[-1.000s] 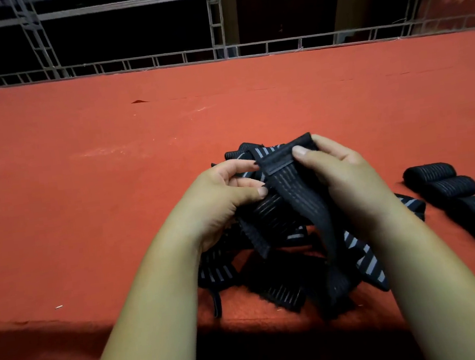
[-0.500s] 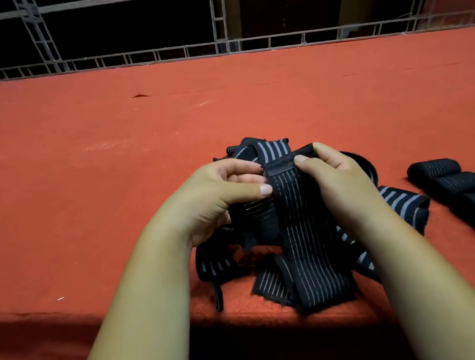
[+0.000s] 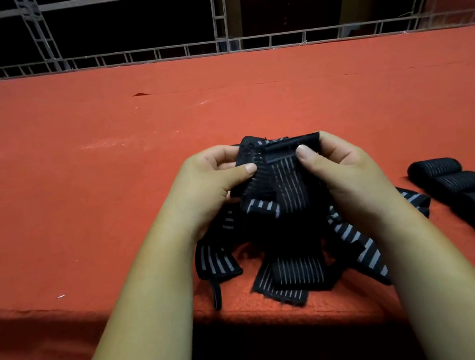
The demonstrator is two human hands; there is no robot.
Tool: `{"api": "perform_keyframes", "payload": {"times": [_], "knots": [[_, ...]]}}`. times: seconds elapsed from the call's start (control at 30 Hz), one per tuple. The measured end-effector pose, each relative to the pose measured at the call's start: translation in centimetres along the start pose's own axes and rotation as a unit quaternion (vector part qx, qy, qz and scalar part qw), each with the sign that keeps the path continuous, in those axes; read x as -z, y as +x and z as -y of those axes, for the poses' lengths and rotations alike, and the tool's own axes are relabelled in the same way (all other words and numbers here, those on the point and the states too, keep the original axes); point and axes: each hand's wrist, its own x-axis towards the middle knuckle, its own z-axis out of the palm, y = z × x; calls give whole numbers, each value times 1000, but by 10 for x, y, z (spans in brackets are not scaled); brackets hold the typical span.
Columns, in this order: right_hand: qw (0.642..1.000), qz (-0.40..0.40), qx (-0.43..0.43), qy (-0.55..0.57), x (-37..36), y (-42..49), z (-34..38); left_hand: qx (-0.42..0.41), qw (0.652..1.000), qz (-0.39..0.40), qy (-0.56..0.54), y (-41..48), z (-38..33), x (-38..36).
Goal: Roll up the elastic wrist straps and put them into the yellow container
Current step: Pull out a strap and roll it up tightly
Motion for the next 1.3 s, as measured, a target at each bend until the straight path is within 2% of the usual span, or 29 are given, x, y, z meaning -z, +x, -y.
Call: {"api": "perform_keyframes", "payload": {"times": [0.1, 0.17, 0.27, 0.7, 1.3], "knots": [[998, 57, -6, -37, -3, -2, 5, -21, 999, -13, 43, -3, -5, -4], [995, 62, -15, -73, -5, -3, 7, -27, 999, -12, 29, -6, -9, -6], [993, 52, -10, -107, -9, -4, 11, -39, 999, 0, 24, -11, -14, -5], [983, -10, 10, -183, -11, 0, 8, -73, 981, 50, 173, -23, -31, -6], [984, -33, -19, -174, -12, -1, 5, -106, 958, 104, 247, -23, -30, -3]]}}
